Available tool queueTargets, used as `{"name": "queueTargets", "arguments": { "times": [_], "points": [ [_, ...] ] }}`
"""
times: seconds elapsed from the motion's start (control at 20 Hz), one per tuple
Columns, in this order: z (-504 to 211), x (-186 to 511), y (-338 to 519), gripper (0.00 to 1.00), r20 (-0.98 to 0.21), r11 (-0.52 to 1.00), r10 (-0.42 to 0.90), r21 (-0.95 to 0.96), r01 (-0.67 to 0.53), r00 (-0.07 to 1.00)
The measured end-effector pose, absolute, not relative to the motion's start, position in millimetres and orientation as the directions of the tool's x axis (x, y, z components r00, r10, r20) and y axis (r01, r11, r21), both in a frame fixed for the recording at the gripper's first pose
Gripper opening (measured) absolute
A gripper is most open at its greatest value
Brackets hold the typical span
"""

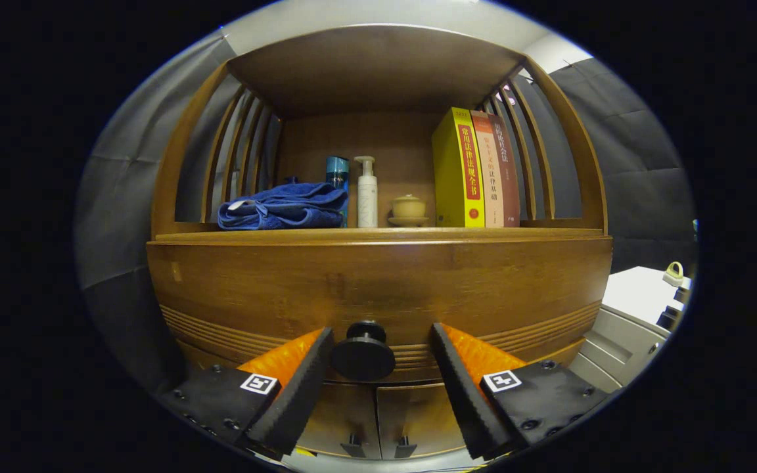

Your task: Pull open the drawer, take out the items inside it, and place them on the countertop above the cabinet.

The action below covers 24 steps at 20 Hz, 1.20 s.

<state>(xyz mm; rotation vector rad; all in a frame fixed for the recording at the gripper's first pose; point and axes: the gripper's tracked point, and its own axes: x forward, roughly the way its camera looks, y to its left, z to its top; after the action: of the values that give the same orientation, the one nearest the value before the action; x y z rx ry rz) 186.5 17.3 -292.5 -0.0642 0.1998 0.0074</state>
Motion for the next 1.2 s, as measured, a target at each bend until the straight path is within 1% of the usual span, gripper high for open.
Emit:
{"name": "queueTargets", "arguments": {
  "times": [0.1,0.5,0.65,0.75,0.85,1.0,1.2],
  "points": [
    [-288.8,186.9,21.3,0.99,-0.187,0.996,0.0,-0.09,-0.017,0.982],
    [-290.7,185.7,30.4,0.61,-0.181,0.998,0.008,-0.062,-0.02,0.983],
    [-292.5,187.6,30.7,0.46,-0.216,0.998,0.03,-0.054,-0.042,0.976],
    [-289.5,183.8,29.6,0.39,-0.23,0.999,0.027,-0.038,-0.037,0.973],
    [-292.2,187.1,29.4,0.34,-0.243,0.998,0.026,-0.048,-0.039,0.97],
    [-291.6,182.3,30.9,0.34,-0.259,0.999,0.035,-0.026,-0.043,0.965],
    [-289.5,163.2,27.4,0.34,-0.252,0.998,0.034,-0.049,-0.048,0.967]
  ]
}}
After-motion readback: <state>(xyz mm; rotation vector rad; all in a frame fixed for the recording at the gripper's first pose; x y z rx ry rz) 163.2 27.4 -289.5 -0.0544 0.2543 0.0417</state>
